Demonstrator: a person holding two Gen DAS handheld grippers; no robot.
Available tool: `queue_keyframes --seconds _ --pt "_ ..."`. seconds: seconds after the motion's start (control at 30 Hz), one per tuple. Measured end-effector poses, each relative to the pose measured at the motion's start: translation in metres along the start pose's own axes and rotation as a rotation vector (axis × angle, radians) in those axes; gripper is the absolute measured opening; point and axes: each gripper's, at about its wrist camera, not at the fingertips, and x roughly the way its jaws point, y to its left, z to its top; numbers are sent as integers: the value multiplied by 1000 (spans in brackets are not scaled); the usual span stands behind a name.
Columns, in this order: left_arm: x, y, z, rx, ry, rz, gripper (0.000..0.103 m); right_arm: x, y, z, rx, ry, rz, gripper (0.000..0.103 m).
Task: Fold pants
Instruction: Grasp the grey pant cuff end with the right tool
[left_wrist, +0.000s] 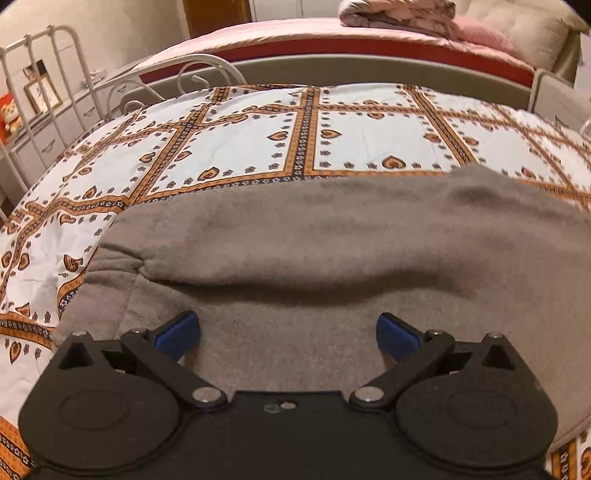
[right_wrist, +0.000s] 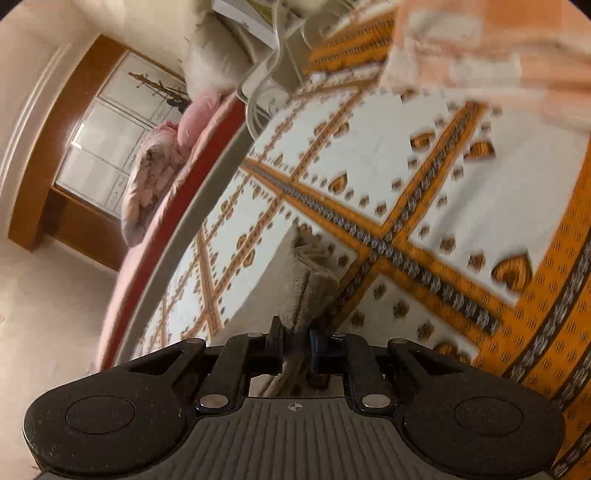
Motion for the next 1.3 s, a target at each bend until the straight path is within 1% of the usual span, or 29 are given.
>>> queue_keyframes --seconds 0.03,0.07,0.1,0.17,0.23,0.3,0.37,0.47,0.57,0.6,0.67,0.7,0.73,0.8,0.9,0.97,1.07,1.13,1.3 --pt "0 -3 0 5 2 -1 97 11 -2 -2 -17 38 -77 14" --pt "0 -6 -1 5 3 -1 97 23 -5 -6 -19 89 -132 13" --pt "-1 -9 0 0 5 -4 97 26 -6 -8 -28 93 -140 13" --pt "-8 -18 2 -13 -9 -25 95 19 0 -4 -7 64 -110 14" --pt "-21 -34 0 -27 -49 -53 95 9 3 -6 9 42 -77 19" --pt "-34 -56 -9 -53 -93 -105 96 4 7 -7 6 46 -72 23" --pt "-40 -81 -21 -48 -107 -114 96 1 6 -8 -4 59 -72 25" --pt "-45 -117 -41 -31 -98 -128 95 0 2 -8 -5 80 -86 26" --pt "-53 -149 -54 -36 -110 -161 97 1 -3 -7 8 105 -88 27" --pt "-56 -162 -55 -28 -108 -177 97 0 -6 -9 19 112 -85 30" --pt "-59 -186 -52 -6 -100 -184 97 -1 -10 -11 42 123 -72 39" --pt "-61 -201 -50 14 -90 -203 97 -3 -10 -12 43 120 -64 41" --pt "-61 -215 -47 27 -79 -219 97 -4 -9 -12 39 114 -64 42" --pt "-65 -245 -44 64 -75 -210 97 -5 -8 -13 37 112 -59 43" --pt "-67 -282 -42 89 -58 -233 97 -5 -7 -15 38 112 -64 43" --pt "-69 -306 -42 99 -47 -230 97 -5 -6 -14 31 96 -69 43" --pt "-74 -332 -41 110 -29 -267 97 -10 -6 -10 37 36 -85 43" --pt "-76 -349 -41 139 -17 -283 97 -8 -11 -8 63 38 -92 43" --pt "-75 -363 -41 148 -18 -260 97 5 -18 -6 91 72 -57 43"
